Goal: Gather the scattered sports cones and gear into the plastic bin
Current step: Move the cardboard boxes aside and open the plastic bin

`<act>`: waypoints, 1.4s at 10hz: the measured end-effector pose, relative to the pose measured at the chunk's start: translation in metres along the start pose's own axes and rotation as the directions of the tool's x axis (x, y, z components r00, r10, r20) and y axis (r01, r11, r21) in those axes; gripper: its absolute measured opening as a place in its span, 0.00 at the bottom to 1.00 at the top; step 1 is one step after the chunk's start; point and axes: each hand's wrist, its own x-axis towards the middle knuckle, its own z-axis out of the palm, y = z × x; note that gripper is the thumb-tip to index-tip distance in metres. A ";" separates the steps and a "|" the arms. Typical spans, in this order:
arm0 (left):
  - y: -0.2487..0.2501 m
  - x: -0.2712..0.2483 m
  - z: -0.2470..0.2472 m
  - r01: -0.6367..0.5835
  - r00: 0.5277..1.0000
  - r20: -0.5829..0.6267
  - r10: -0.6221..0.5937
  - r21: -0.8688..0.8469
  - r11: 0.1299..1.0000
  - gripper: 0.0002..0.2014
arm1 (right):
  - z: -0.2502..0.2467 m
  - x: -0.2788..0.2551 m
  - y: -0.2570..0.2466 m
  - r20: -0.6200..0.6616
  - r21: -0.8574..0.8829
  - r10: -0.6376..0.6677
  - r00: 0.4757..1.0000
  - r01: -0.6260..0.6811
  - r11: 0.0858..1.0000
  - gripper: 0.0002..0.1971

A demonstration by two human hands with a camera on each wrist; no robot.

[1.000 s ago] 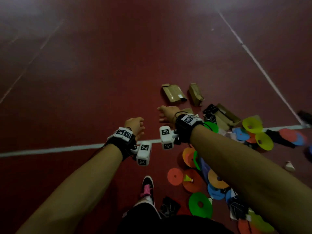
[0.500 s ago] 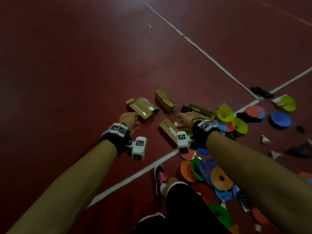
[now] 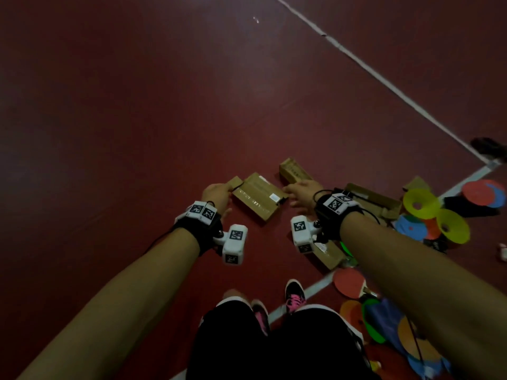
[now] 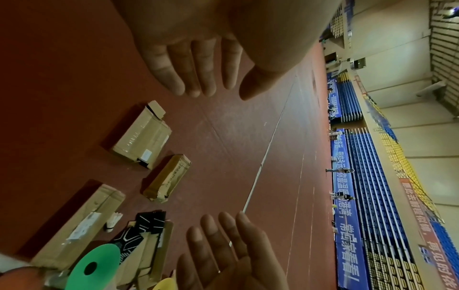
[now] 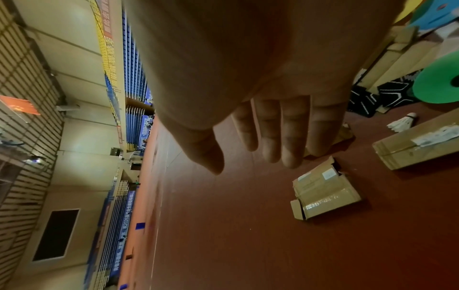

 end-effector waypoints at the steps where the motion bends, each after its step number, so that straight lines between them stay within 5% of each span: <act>1: 0.027 0.053 0.007 0.032 0.999 0.012 -0.032 -0.017 0.999 0.10 | 0.011 0.045 -0.028 -0.030 -0.006 0.021 0.999 -0.021 1.000 0.09; 3: 0.037 0.155 0.027 -0.015 0.994 0.109 -0.010 0.227 0.974 0.02 | 0.048 0.135 -0.044 -0.161 -0.056 0.053 0.986 -0.063 0.996 0.18; 5: -0.023 0.286 0.044 -0.148 0.978 0.202 0.058 0.467 0.872 0.11 | 0.104 0.262 0.008 -0.293 -0.090 0.199 0.935 -0.234 0.968 0.12; 6: -0.048 0.342 0.062 -0.071 0.978 0.206 -0.023 0.436 0.897 0.11 | 0.129 0.324 0.054 -0.213 -0.109 0.282 0.935 -0.310 0.945 0.12; 8: -0.112 0.491 0.122 0.149 0.974 0.142 -0.174 0.172 0.974 0.05 | 0.151 0.476 0.151 -0.275 -0.126 0.336 0.901 -0.380 0.916 0.09; 9: -0.137 0.540 0.158 0.095 0.972 0.203 -0.117 0.119 0.988 0.04 | 0.155 0.546 0.199 -0.287 -0.081 0.354 0.890 -0.390 0.917 0.18; 11: -0.189 0.595 0.194 0.085 0.947 0.300 -0.113 0.106 0.991 0.04 | 0.153 0.636 0.256 -0.309 -0.042 0.384 0.870 -0.415 0.909 0.16; 12: -0.189 0.603 0.213 -0.024 0.940 0.340 -0.024 0.135 0.991 0.04 | 0.156 0.676 0.273 -0.263 -0.136 0.400 0.878 -0.445 0.885 0.31; 13: -0.177 0.606 0.225 -0.079 0.922 0.384 0.044 0.077 0.994 0.03 | 0.154 0.692 0.272 -0.172 -0.253 0.382 0.908 -0.416 0.874 0.31; 14: -0.171 0.606 0.224 -0.050 0.910 0.414 0.028 0.043 0.998 0.03 | 0.146 0.695 0.263 -0.059 -0.143 0.352 0.934 -0.357 0.923 0.23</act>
